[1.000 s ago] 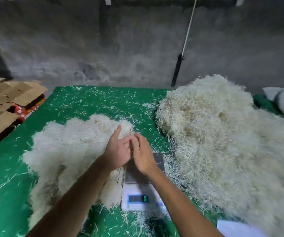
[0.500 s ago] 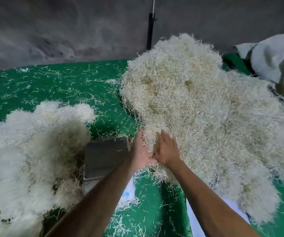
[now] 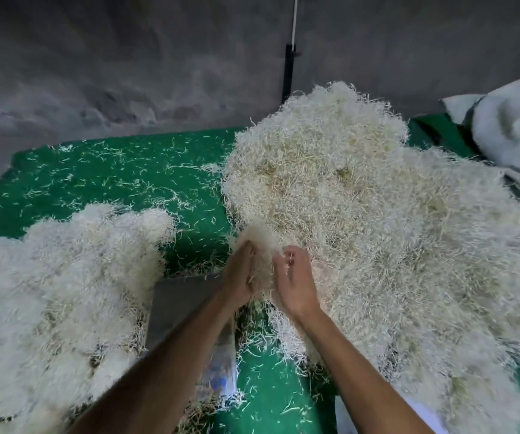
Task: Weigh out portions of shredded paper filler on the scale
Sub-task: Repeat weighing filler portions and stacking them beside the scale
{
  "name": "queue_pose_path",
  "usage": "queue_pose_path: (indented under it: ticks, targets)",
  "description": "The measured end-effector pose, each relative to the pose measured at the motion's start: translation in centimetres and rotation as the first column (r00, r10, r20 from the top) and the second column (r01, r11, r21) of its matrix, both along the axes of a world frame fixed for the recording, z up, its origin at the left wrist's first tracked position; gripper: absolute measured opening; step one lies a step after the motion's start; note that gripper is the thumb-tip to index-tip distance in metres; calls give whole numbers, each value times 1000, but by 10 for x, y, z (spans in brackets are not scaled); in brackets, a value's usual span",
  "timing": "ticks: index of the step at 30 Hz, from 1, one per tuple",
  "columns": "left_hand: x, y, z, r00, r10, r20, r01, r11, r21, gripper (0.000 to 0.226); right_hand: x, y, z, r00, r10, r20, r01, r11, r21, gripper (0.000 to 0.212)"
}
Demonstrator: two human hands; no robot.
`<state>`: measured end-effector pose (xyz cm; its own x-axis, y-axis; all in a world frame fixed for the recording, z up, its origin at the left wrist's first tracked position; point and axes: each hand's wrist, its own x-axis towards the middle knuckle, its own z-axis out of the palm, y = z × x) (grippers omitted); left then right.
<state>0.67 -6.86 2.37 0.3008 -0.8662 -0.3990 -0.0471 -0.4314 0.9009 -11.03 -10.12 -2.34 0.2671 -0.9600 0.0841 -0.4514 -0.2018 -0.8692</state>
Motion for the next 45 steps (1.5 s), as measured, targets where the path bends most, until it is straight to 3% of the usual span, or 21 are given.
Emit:
queue_pose_path:
  ticks: [3,7,9,11,14,15,16,18,20,22,24,27,29,31,34,36,37,39,41,43,45]
  targets:
    - [21,1,36,970,-198,144,202,979,-13,16,24,9,45,971,116,211,-148,979,142,48]
    - [41,7,87,970,37,242,-33,999,-22,65,46,9,112,975,-18,221,-16,988,151,41]
    - [49,20,110,978,156,138,-147,986,-73,87,55,11,148,976,-32,216,15,997,79,57]
    - [57,40,132,974,138,-180,-143,990,-15,112,69,13,180,948,-8,317,-17,997,75,60]
    - [77,66,149,658,35,-752,-67,998,-12,92,93,20,211,917,35,398,-100,985,144,55]
    - [85,68,160,666,11,-746,-56,998,-35,77,98,26,216,920,72,386,-126,985,117,53]
    - [94,70,167,774,19,-633,-57,998,-40,69,101,33,220,928,117,355,-137,990,30,47]
    - [103,65,184,964,150,-219,-178,977,-114,83,99,43,222,959,163,233,-130,980,-151,39]
    - [114,62,208,976,202,-76,-213,960,-183,82,98,55,218,955,224,193,-192,966,-171,71]
    - [119,59,238,957,207,-204,-248,947,-202,82,97,63,207,955,246,167,-225,965,-135,100]
    - [121,63,265,922,124,-366,-223,944,-244,67,94,63,197,965,246,90,-228,958,-175,104]
    - [128,54,293,806,82,-587,-326,888,-324,59,88,46,193,988,110,-108,-128,976,-175,81]
    - [132,53,307,794,61,-604,-319,889,-330,57,83,34,204,966,1,-258,-40,988,-147,63]
    - [126,58,312,866,41,-498,-252,897,-364,50,78,23,223,965,-78,-250,38,986,-162,43]
    - [120,54,299,988,39,148,19,927,-374,54,77,7,255,989,-146,-23,138,971,-197,41]
    - [120,49,283,826,-156,542,320,921,-223,65,81,0,272,984,-134,118,156,968,-199,28]
    - [119,45,275,755,-224,617,389,910,-146,53,81,-5,276,986,-112,122,136,969,-207,22]
    - [117,38,271,724,-235,649,402,908,-120,3,75,-18,278,995,-42,-95,19,973,-231,31]
    - [119,25,273,729,-163,665,371,910,-184,25,63,-31,279,916,-71,-394,-53,954,-294,30]
    - [121,10,278,783,-108,613,299,929,-218,32,57,-45,276,848,-214,-486,-25,898,-439,23]
    - [115,0,278,853,-60,519,211,948,-238,35,60,-56,267,830,-246,-501,15,907,-420,28]
